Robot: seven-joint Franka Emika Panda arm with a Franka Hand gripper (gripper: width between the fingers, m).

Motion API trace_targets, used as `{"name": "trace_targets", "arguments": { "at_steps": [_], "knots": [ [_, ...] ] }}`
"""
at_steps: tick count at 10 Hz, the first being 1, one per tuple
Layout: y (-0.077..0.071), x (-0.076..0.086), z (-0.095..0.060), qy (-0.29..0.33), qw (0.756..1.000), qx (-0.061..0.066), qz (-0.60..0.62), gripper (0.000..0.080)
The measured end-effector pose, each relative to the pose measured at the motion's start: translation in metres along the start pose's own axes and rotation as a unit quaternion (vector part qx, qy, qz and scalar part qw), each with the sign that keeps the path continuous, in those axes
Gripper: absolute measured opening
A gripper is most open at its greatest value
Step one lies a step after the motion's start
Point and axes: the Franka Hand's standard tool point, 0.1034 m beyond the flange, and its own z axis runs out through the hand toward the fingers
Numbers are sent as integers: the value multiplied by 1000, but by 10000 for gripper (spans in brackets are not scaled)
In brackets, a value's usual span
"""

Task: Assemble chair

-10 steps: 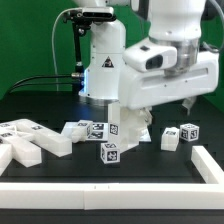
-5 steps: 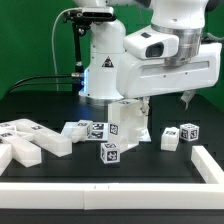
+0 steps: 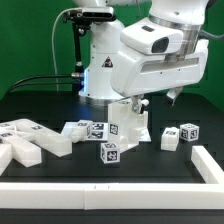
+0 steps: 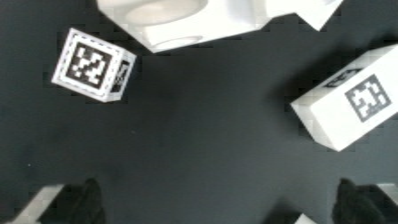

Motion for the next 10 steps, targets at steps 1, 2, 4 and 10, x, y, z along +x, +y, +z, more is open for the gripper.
{"name": "trace_targets", "arguments": {
  "at_steps": [1, 2, 4, 10],
  "knots": [
    [0, 0, 0, 0, 1000, 0, 0, 649],
    [4, -2, 2, -2, 1000, -2, -25, 649],
    [27, -3, 6, -8, 994, -16, -111, 649],
    [42, -7, 16, 12, 978, -19, -207, 649]
  ]
}}
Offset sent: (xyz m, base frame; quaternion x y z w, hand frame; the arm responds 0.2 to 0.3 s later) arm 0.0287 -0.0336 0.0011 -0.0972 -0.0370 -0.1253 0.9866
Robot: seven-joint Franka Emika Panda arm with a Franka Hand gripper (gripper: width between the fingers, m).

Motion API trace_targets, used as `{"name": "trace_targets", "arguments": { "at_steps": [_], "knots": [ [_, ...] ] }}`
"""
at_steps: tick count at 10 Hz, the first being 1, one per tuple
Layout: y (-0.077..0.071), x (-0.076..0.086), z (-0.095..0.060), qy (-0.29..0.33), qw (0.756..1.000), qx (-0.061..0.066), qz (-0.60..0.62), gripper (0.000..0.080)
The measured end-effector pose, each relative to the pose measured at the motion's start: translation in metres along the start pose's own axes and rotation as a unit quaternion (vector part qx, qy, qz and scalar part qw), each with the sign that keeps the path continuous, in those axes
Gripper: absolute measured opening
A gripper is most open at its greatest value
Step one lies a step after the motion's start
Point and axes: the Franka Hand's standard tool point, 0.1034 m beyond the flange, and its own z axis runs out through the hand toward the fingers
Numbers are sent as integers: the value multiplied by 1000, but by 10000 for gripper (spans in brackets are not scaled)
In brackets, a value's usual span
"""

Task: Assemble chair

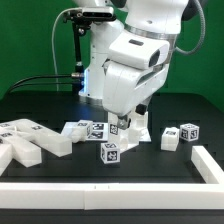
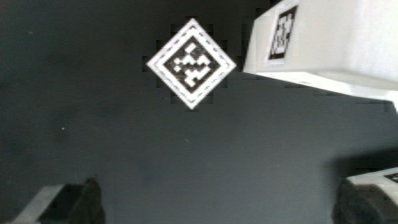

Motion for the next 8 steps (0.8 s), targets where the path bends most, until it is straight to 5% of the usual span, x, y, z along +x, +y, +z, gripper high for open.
{"name": "trace_targets", "arguments": {
  "at_steps": [2, 3, 8],
  "knots": [
    [-7, 5, 0, 0, 996, 8, 89, 649],
    [-9, 4, 1, 7, 989, 36, 140, 649],
    [-9, 0, 3, 4, 982, 46, 186, 649]
  ]
}}
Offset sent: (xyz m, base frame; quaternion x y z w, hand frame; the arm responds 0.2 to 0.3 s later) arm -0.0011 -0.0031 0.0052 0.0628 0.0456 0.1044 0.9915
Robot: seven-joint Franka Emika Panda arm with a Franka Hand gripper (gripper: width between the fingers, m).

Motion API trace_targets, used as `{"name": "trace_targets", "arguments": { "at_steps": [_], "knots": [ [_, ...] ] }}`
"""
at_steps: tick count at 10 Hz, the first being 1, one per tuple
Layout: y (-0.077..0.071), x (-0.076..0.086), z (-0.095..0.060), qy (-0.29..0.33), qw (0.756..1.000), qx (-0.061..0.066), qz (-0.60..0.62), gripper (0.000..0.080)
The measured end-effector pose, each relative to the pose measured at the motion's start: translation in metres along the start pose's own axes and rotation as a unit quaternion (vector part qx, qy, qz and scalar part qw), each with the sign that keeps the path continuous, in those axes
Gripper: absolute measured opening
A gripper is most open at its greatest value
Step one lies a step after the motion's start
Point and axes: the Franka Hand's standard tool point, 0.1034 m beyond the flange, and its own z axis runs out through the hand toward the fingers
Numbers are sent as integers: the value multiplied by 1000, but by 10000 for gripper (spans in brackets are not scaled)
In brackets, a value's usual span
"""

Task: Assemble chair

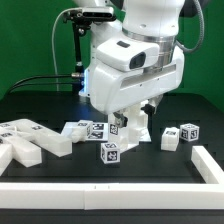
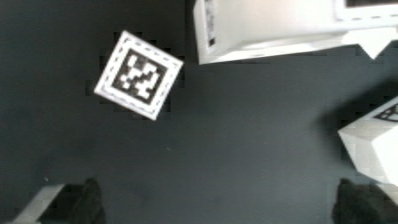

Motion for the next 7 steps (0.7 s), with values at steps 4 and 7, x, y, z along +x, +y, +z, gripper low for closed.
{"name": "trace_targets", "arguments": {
  "at_steps": [4, 7],
  "knots": [
    [-11, -9, 5, -113, 992, 35, 36, 649],
    [-14, -9, 12, -207, 977, 52, 31, 649]
  ]
}}
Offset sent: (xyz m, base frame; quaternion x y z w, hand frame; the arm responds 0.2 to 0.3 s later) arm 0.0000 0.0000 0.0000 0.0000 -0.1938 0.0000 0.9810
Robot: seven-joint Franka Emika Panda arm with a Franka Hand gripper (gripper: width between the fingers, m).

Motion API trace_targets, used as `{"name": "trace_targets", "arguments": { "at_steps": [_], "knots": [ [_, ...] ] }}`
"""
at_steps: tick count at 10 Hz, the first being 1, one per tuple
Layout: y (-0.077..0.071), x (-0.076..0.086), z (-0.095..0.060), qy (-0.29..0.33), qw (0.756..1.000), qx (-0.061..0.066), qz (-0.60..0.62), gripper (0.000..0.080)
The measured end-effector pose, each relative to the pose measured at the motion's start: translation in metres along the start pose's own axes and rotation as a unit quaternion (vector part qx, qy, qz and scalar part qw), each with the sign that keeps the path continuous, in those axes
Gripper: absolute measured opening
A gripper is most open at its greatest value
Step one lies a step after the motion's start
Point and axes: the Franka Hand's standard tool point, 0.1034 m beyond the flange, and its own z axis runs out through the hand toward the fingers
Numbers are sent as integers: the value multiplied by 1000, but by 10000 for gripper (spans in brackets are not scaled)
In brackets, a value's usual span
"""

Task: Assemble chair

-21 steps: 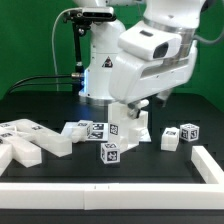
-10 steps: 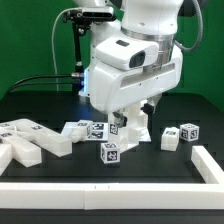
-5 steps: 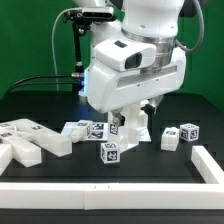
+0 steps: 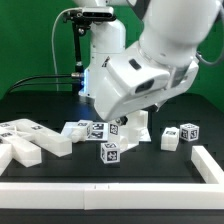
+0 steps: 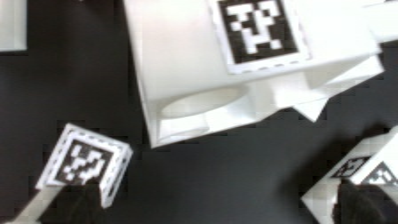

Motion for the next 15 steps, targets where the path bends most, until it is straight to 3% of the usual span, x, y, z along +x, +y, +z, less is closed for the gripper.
{"name": "trace_targets", "arguments": {
  "at_steps": [2, 4, 6, 8, 11, 13, 15],
  "knots": [
    [-1, -3, 14, -66, 997, -12, 29, 649],
    [-5, -4, 18, -94, 995, 2, 25, 649],
    [-2, -3, 19, -90, 996, -1, 26, 649],
    [0, -11, 33, -87, 995, -20, 49, 649],
    [-2, -17, 55, -70, 996, -20, 48, 649],
    [0, -15, 59, -62, 998, -20, 16, 649],
    [0, -14, 61, -59, 998, -19, 1, 412]
  ]
}}
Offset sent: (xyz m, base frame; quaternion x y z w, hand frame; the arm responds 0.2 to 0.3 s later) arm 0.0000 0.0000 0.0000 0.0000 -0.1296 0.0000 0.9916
